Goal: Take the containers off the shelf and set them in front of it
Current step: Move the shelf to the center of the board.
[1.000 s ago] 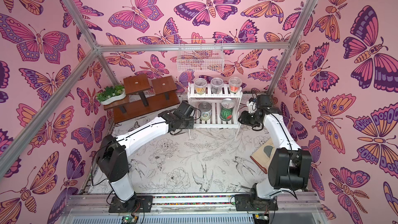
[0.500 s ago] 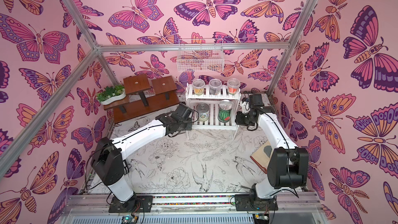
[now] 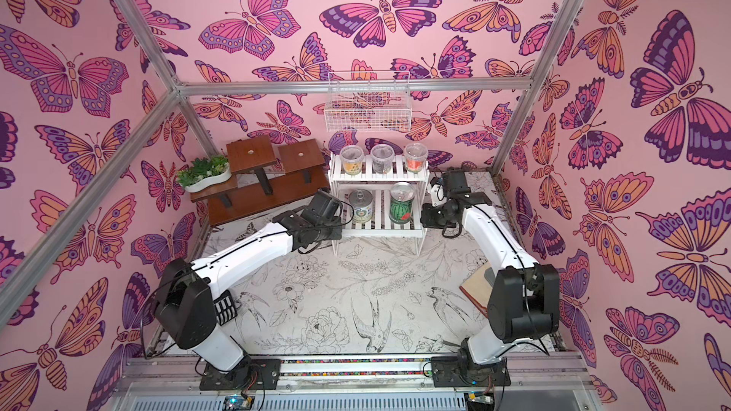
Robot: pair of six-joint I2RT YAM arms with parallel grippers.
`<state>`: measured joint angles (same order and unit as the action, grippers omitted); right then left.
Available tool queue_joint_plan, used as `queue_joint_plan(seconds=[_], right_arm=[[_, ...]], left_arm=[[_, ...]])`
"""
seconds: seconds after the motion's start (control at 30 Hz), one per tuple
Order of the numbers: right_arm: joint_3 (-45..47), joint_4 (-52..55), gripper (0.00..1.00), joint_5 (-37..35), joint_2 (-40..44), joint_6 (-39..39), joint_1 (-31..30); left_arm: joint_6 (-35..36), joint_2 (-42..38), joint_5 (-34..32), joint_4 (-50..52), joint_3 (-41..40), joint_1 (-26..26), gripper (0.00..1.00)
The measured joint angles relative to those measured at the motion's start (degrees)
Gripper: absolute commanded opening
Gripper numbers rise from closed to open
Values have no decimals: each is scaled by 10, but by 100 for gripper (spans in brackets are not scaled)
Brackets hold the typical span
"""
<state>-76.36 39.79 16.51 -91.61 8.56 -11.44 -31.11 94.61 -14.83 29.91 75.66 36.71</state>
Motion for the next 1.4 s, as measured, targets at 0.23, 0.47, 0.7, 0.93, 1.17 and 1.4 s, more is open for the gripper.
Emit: queue_joint_plan(seconds=[0.23, 0.47, 0.7, 0.93, 1.17, 1.4], right_arm=[[-31, -7, 1, 0, -31, 9, -26], [-59, -8, 0, -2, -57, 12, -48], [-60, -17, 0, -6, -60, 23, -68], [-42, -44, 0, -9, -51, 48, -93], [-28, -61, 5, -11, -43, 56, -97], [-24, -68, 25, -2, -45, 63, -97]], left_arm=[[13, -11, 0, -1, -13, -25, 16], [15, -40, -3, -10, -46, -38, 15], [18, -62, -7, -13, -69, -49, 15], [28, -84, -6, -1, -85, -68, 15], [32, -90, -8, -1, -94, -70, 23], [37, -96, -21, 4, -98, -78, 41]])
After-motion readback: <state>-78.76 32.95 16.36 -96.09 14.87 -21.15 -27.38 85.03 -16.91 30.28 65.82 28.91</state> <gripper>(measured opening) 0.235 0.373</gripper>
